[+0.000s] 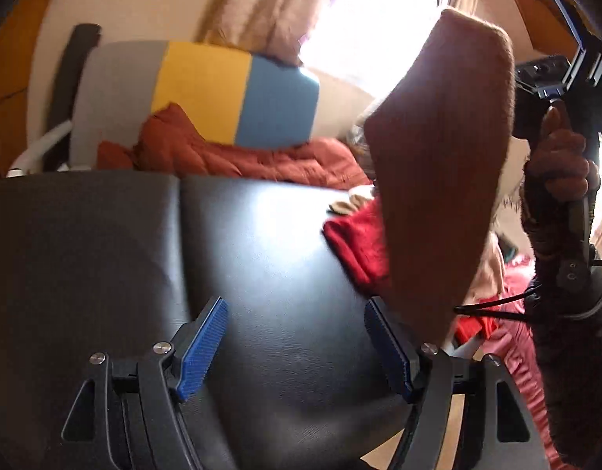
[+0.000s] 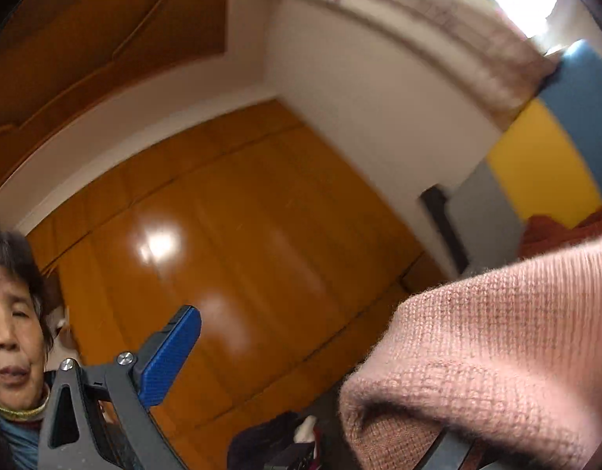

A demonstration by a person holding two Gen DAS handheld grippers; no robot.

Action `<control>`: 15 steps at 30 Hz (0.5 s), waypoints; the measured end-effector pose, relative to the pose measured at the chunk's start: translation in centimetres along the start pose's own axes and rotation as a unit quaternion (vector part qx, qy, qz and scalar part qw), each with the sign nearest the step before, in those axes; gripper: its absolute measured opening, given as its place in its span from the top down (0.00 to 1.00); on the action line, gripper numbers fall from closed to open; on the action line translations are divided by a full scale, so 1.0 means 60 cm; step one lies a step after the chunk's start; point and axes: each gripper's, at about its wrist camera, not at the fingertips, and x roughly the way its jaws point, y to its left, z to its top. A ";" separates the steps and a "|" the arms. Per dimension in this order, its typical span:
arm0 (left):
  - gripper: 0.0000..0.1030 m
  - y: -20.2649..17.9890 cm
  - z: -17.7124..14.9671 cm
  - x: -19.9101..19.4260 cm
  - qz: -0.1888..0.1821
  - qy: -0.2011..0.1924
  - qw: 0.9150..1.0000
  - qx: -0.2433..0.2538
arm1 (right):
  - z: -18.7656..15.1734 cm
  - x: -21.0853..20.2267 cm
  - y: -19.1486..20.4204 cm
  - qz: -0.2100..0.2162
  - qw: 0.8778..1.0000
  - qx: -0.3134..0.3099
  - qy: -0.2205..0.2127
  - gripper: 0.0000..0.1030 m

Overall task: Fold clothes
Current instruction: 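Grasp the pink sweater with the right gripper and lift it off the pile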

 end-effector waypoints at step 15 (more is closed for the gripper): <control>0.29 0.155 -0.069 -0.172 0.121 -0.016 0.990 -0.074 | -0.188 0.457 -0.098 -0.109 0.933 0.108 0.324 0.00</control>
